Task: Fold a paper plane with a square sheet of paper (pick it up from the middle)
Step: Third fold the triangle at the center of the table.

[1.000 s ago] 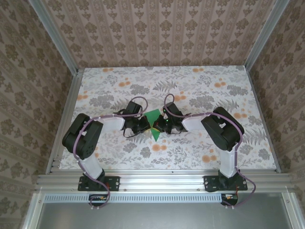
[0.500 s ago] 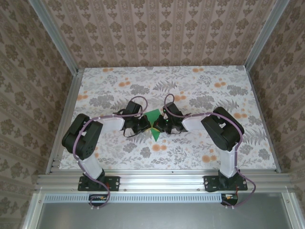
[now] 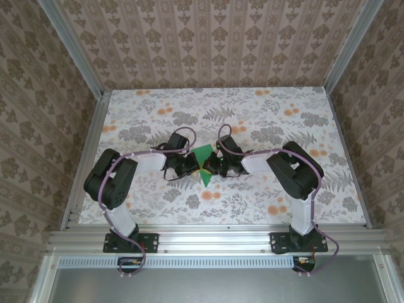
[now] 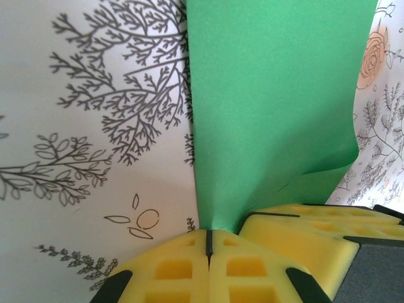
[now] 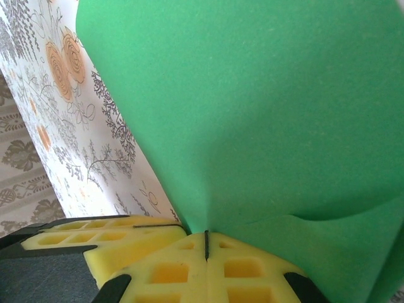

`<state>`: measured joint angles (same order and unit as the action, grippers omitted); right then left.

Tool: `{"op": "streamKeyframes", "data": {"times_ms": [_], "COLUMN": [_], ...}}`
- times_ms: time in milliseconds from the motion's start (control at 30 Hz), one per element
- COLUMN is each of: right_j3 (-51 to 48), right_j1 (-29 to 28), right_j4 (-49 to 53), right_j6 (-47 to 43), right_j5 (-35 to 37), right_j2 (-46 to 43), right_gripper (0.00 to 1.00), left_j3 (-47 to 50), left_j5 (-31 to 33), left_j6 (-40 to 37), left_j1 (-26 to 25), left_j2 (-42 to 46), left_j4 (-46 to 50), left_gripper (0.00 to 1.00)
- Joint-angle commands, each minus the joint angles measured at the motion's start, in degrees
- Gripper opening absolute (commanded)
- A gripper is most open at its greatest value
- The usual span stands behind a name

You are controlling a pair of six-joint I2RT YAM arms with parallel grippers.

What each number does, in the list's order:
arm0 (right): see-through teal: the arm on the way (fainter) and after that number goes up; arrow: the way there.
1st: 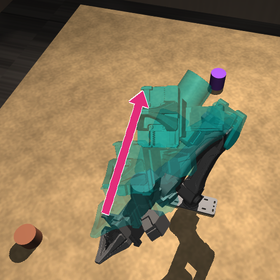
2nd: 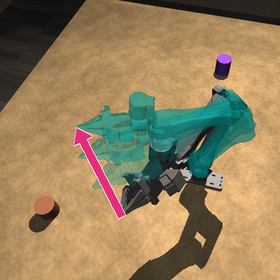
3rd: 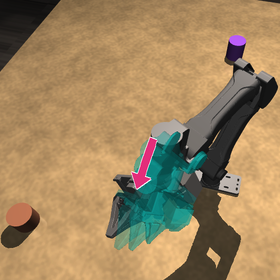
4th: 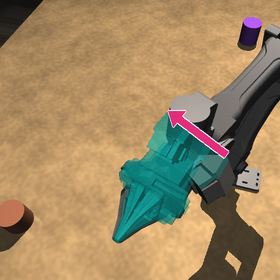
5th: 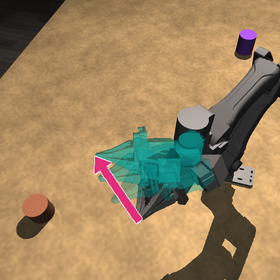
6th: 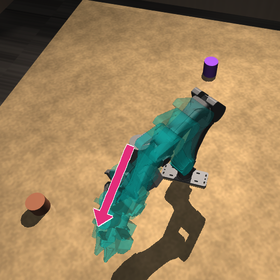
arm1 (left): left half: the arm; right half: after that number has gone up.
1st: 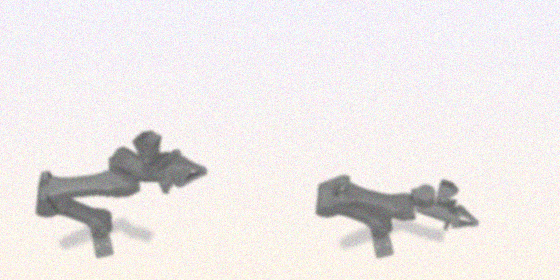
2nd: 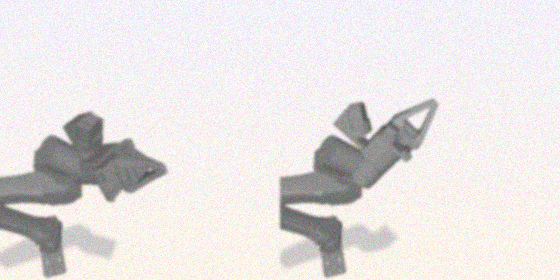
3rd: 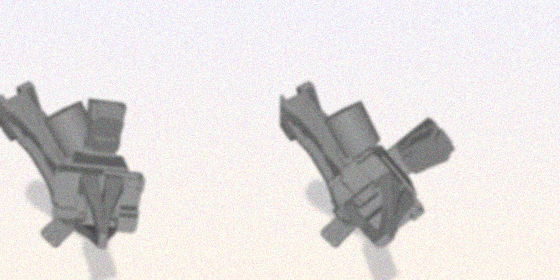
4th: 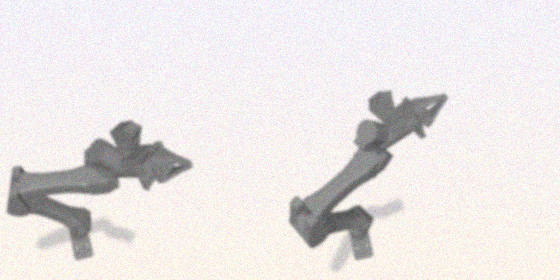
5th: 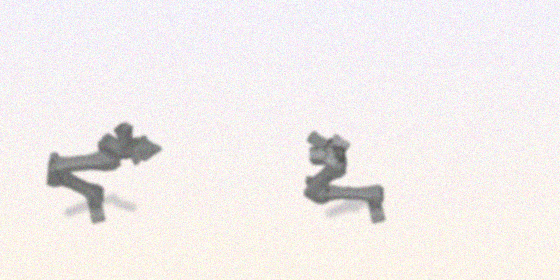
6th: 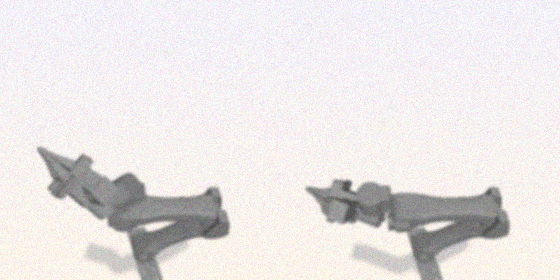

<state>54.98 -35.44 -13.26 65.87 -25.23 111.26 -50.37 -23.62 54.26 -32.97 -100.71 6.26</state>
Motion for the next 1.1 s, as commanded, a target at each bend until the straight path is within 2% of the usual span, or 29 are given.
{"op": "streamKeyframes", "data": {"times_ms": [0,200,433,667,1067], "right_j3": [-1.68,-3.58,-8.18,-11.47,-9.69], "right_j1": [0.61,0.90,0.72,0.66,0.20], "right_j4": [-1.32,-0.55,1.43,-1.89,-4.68], "right_j6": [1.11,-0.74,-3.83,-5.16,-4.65], "right_j5": [-2.29,-3.08,-3.42,-4.05,-5.49], "right_j2": [-3.31,-7.75,-10.55,-10.27,-7.36], "right_gripper": [0.02,0.08,0.10,0.11,0.17], "left_j3": [-0.95,-1.18,-1.82,-2.32,-3.41], "left_j5": [4.05,4.46,4.19,3.58,1.33], "left_j6": [-1.89,-2.40,-2.67,-2.67,-2.85], "left_j1": [0.19,0.09,-0.24,-0.34,-0.17], "left_j2": [-2.12,-2.47,-2.72,-2.74,-0.19], "left_j4": [5.87,6.86,6.84,6.92,5.71], "left_gripper": [0.00,0.00,0.00,0.00,0.00]}}
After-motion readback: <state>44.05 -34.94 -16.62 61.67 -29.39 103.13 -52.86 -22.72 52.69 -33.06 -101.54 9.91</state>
